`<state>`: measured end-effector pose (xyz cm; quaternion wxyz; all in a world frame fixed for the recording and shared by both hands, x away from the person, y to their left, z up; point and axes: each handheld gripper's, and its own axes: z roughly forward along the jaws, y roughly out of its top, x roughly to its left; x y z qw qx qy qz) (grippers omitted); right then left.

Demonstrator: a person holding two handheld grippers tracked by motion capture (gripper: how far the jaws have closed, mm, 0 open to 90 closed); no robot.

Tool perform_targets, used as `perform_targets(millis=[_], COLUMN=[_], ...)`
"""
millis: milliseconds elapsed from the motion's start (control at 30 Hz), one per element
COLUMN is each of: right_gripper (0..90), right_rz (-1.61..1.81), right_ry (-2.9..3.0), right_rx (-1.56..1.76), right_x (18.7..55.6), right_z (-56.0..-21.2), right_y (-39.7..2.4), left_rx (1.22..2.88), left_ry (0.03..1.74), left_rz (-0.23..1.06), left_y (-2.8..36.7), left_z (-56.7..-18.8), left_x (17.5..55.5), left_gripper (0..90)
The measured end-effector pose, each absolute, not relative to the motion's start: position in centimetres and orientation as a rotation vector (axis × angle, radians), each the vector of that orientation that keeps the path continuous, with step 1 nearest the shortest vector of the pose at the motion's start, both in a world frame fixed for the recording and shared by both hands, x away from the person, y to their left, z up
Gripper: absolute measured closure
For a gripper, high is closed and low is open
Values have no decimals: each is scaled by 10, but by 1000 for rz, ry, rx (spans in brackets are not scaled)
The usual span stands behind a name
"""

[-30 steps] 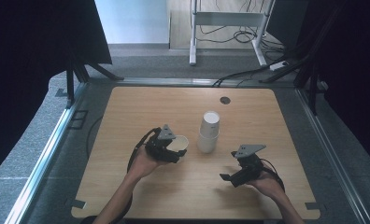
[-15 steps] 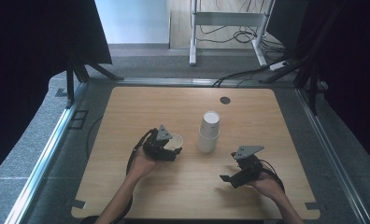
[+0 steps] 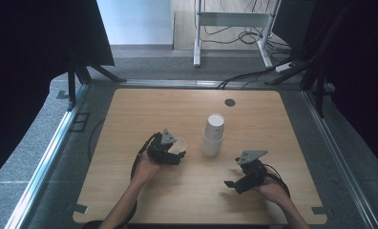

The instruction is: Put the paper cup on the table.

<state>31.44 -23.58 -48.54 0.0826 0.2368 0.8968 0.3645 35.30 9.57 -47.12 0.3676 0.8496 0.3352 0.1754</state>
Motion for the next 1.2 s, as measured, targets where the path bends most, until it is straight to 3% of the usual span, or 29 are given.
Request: perform_targets(millis=[733,1200], right_gripper=[0,0], right_rz=[1058,1053], right_ry=[2685,2675], right_rx=[722,735], right_x=[315,313], right_z=[-489,-488], right_y=[-236,-235], left_rx=[2159,2136], left_ry=[885,900], left_rz=[410,421], left_y=[94,106], left_z=[-467,-461], left_x=[351,329], left_gripper=[11,0])
